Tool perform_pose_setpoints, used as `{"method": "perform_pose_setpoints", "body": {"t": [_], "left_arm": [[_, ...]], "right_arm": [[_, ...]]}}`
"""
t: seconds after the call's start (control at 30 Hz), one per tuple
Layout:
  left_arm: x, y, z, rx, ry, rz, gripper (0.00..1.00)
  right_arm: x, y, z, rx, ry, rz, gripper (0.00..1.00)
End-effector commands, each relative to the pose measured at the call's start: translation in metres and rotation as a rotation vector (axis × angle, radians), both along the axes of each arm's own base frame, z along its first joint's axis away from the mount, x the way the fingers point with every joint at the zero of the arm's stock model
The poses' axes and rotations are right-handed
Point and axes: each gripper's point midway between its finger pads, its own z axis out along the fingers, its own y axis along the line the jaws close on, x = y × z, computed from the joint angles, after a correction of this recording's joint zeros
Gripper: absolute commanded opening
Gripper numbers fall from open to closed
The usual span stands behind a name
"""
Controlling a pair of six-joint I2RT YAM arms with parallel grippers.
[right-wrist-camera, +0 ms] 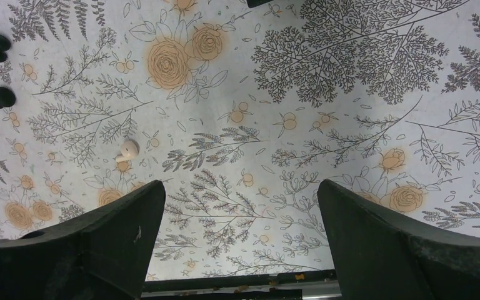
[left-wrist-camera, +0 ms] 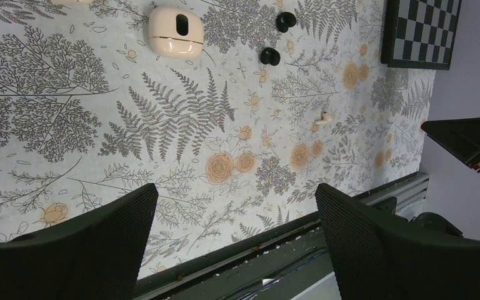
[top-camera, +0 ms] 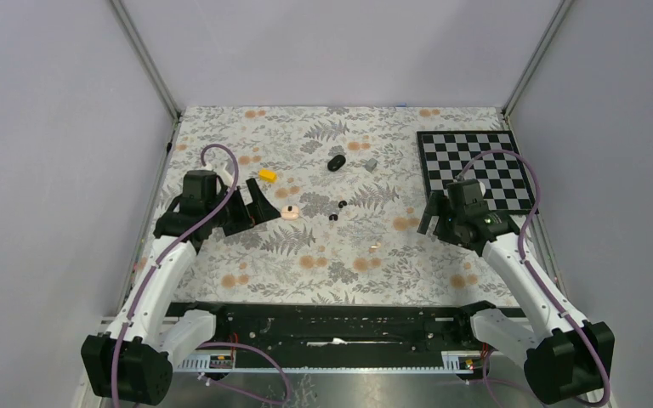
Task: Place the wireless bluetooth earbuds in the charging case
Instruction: Pick up the charging case at the center of the board.
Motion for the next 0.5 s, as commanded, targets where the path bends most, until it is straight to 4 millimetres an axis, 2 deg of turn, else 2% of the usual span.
{"method": "perform_pose_setpoints", "body": {"t": [0.0,0.17,0.47], "left_arm": [[0.008,-0.002,0.005,-0.002,-0.049,-0.029,0.99],[0.019,-0.002,0.001,0.016,-0.022,-0.029,0.99],[0.055,-0.007,0.013,0.093,-0.050,-0.046,0.99]], "right_arm": [[0.003,-0.004,0.003,-0.014,-0.039,-0.017,1.00],[0.002,-0.003,0.005,-0.004,-0.051,-0.013,0.99],[0.000,0.000,0.009,0.020,-0.069,-0.015,1.00]]}}
